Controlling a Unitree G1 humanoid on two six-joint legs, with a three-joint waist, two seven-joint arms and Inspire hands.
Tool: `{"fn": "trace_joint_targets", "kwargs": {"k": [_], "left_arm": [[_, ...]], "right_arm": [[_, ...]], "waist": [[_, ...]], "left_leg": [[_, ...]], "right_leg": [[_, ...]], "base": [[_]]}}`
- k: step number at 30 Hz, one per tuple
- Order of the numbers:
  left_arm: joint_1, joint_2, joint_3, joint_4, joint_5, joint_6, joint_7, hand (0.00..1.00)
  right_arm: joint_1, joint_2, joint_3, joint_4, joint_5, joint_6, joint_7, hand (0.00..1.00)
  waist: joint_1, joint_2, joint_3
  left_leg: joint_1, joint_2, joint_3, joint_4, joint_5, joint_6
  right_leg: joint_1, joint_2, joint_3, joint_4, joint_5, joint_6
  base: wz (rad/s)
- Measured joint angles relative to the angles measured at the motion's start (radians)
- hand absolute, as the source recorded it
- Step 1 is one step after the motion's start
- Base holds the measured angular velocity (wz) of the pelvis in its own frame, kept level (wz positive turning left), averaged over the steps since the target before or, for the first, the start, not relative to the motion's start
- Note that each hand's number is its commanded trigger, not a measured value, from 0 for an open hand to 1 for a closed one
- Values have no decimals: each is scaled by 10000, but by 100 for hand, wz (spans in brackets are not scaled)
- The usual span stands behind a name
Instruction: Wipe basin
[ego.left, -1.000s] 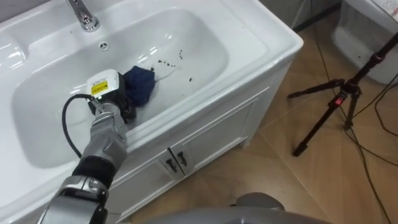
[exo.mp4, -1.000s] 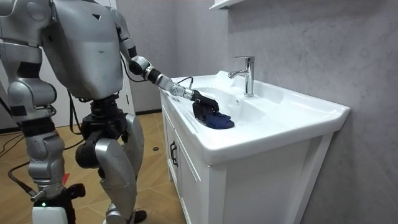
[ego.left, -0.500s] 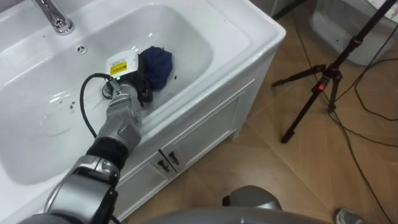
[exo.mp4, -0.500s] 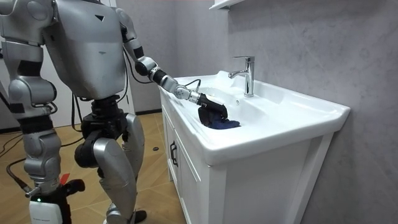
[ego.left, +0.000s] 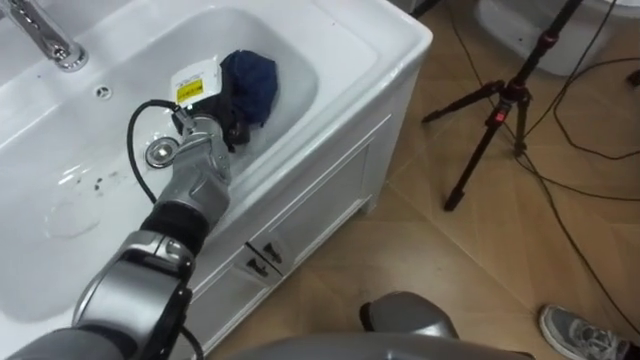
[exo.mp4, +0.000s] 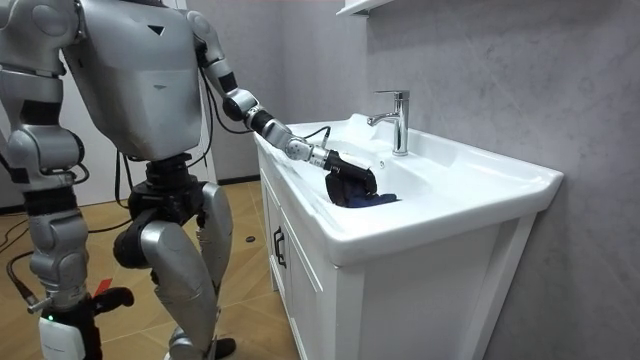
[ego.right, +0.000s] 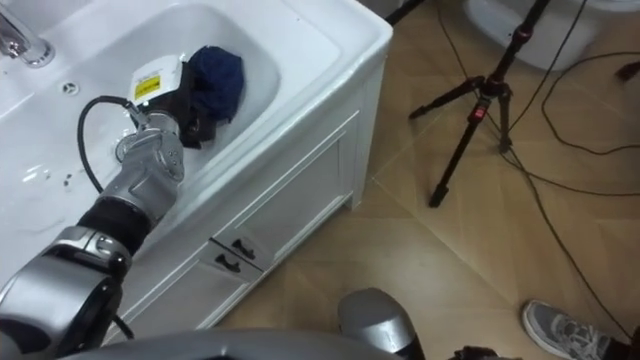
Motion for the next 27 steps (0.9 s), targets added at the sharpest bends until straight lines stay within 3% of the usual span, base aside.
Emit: {"fn": "trace_joint_targets", "kwargs": {"k": [3, 9, 16, 21, 25, 27], "left_arm": [[-229, 112, 9, 1, -119, 0, 40, 100], [-408, 661, 55, 76, -112, -12, 95, 100], [-1030, 920, 71, 1427, -121, -148, 117, 100], [-1187, 1198, 138, 2418, -148, -429, 308, 100], [-1111, 1320, 514, 3289, -777, -588, 379, 100], [-862, 1485, 656, 3441, -786, -709, 362, 100]], "right_arm": [[6, -191, -28, 52, -59, -65, 25, 0], [155, -319, -438, 204, -504, -163, 92, 0], [637, -318, -411, -64, -522, -84, 36, 0], [733, -320, -415, -272, -607, -89, -26, 0], [932, -331, -561, -441, -597, -86, -111, 0], [973, -352, -593, -459, -627, -91, -108, 0]], "waist": [[-34, 94, 29], [-271, 148, 78], [-245, 54, 141], [-200, 57, 123], [-69, 51, 56], [117, 63, -17]], "left_leg": [[7, 2, 131, -3, -15, 22], [91, 18, 341, -35, -30, 16], [187, 47, 674, -29, -76, -29], [228, 79, 928, -29, -94, -60], [367, 117, 945, -10, -107, -87], [412, 142, 922, -16, -133, -128]], "right_leg": [[-42, 52, 190, -14, 46, 27], [-27, 123, 339, 7, 92, 18], [-89, 276, 635, 164, 133, 2], [-133, 398, 885, 194, 203, -13], [-11, 454, 923, 166, 214, -43], [20, 526, 1014, 152, 228, -82]], "base": [[-18], [-11], [-16], [-19], [-8], [-22]]}}
